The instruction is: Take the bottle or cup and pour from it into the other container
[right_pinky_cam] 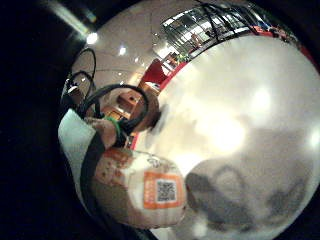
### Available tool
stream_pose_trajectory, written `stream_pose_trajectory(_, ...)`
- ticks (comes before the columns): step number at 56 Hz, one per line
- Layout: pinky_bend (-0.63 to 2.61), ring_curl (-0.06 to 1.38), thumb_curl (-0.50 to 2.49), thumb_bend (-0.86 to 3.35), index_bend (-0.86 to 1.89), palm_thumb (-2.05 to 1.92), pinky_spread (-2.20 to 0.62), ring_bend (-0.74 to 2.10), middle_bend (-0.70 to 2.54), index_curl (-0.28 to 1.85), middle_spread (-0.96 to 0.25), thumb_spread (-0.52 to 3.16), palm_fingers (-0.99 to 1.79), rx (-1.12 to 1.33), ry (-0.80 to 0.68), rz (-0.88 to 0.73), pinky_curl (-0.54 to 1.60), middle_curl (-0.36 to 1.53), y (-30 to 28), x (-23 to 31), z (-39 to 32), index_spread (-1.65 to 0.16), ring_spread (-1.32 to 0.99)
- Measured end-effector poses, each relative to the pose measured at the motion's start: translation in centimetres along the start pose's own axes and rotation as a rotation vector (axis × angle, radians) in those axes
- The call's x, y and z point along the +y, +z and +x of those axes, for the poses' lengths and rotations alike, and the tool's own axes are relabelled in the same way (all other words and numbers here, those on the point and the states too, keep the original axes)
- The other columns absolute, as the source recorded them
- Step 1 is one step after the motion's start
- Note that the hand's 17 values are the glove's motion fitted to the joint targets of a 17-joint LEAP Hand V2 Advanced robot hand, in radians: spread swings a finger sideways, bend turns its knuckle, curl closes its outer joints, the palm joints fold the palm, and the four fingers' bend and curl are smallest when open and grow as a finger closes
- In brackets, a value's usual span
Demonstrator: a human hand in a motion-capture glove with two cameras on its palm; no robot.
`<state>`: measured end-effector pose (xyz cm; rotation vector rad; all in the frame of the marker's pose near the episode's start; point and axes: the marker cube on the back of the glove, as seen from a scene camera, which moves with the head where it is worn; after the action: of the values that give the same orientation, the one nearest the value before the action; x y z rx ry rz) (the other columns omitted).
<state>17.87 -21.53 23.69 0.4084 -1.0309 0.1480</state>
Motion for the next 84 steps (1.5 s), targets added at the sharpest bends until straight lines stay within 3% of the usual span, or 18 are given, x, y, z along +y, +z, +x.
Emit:
stream_pose_trajectory(3,0.43,0.43,0.63,-0.04,0.12,0.89,-0.07,0.71,0.37,0.30,-0.22,0.46,1.20,0.041,-0.034,0.043,0.38,0.46,0.2,-1.5,-0.9,-0.25,-0.17)
stream_pose_trajectory(13,0.44,0.44,0.65,-0.04,0.13,0.89,-0.08,0.71,0.37,0.31,-0.22,0.44,1.20,0.151,0.034,-0.132,0.38,0.47,1.0,-2.9,-4.4,-0.25,-0.17)
stream_pose_trajectory(18,0.44,0.44,0.65,-0.04,0.13,0.89,-0.08,0.71,0.37,0.31,-0.22,0.44,1.19,0.229,0.013,-0.038,0.38,0.47,2.6,-4.4,-5.5,-0.25,-0.17)
stream_pose_trajectory(24,0.44,0.44,0.66,-0.04,0.12,0.89,-0.08,0.71,0.36,0.31,-0.22,0.44,1.19,0.382,0.048,-0.144,0.38,0.48,3.9,-4.6,-6.3,-0.25,-0.17)
stream_pose_trajectory(29,0.44,0.44,0.67,-0.04,0.12,0.89,-0.08,0.71,0.37,0.32,-0.22,0.44,1.19,0.605,0.056,-0.104,0.38,0.48,5.3,-6.8,-6.5,-0.25,-0.17)
stream_pose_trajectory(36,0.44,0.44,0.67,-0.04,0.12,0.89,-0.08,0.71,0.37,0.32,-0.21,0.44,1.19,0.785,0.040,-0.311,0.38,0.49,6.3,-7.4,-6.9,-0.24,-0.17)
stream_pose_trajectory(54,0.44,0.44,0.68,-0.04,0.13,0.89,-0.08,0.70,0.36,0.33,-0.21,0.42,1.19,1.089,0.092,-0.510,0.38,0.49,9.7,-10.6,-7.1,-0.23,-0.16)
stream_pose_trajectory(84,0.43,0.44,0.69,-0.04,0.13,0.90,-0.08,0.65,0.36,0.34,-0.22,0.38,1.19,1.505,0.024,-0.800,0.37,0.50,16.5,-12.1,-6.4,-0.24,-0.17)
